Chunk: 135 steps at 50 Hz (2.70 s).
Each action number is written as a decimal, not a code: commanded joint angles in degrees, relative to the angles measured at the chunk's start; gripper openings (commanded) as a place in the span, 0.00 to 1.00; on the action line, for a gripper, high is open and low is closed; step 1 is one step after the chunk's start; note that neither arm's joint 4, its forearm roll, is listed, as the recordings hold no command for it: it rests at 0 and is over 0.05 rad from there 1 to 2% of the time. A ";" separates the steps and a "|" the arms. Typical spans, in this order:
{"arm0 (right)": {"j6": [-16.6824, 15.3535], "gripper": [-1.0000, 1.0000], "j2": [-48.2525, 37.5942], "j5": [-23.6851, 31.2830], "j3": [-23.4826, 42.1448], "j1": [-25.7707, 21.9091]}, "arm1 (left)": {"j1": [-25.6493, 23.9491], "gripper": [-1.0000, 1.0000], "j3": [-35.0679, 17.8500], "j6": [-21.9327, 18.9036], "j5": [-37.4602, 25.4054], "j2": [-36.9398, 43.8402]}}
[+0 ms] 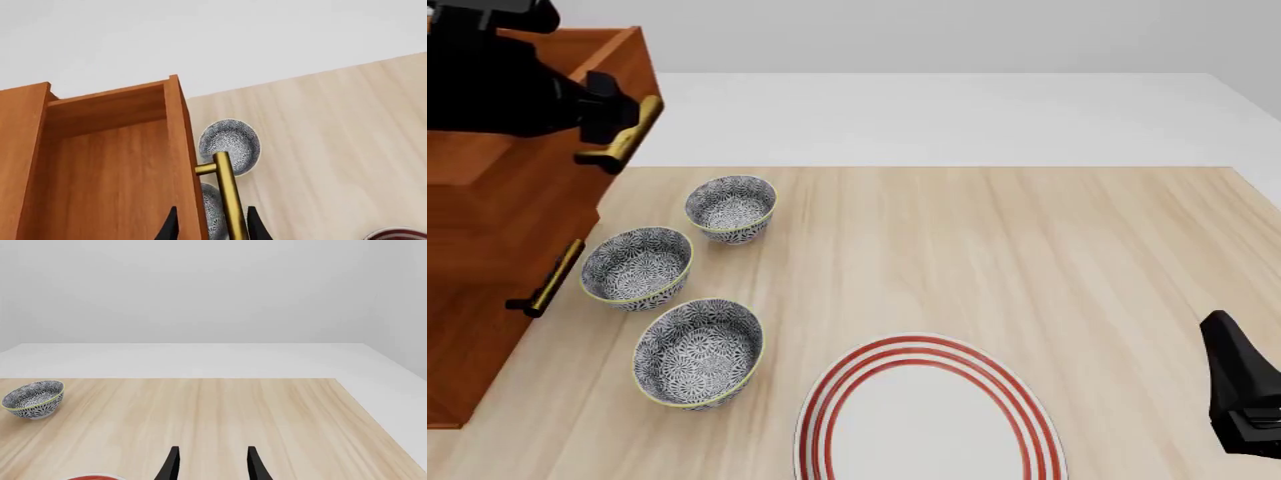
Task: Open the top drawer of the cabinet.
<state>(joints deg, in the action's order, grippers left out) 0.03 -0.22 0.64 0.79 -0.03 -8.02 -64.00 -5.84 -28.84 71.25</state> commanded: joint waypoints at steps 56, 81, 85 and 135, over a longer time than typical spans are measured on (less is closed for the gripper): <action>0.01 1.00 0.00 0.00 0.00 0.00 | -7.06 1.00 1.35 -2.70 0.50 7.41; 0.00 1.00 0.01 -0.01 0.00 0.01 | -9.11 1.00 2.35 -1.88 1.23 7.50; 0.01 1.00 0.01 -0.01 0.00 0.00 | -9.61 1.00 2.68 -1.62 1.47 7.54; 0.00 1.00 0.00 0.00 0.00 0.00 | -13.27 1.00 1.32 1.64 0.60 4.55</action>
<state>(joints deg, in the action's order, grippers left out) 0.03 -0.22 0.64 0.79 -0.02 -16.99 -65.36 -1.13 -25.87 73.84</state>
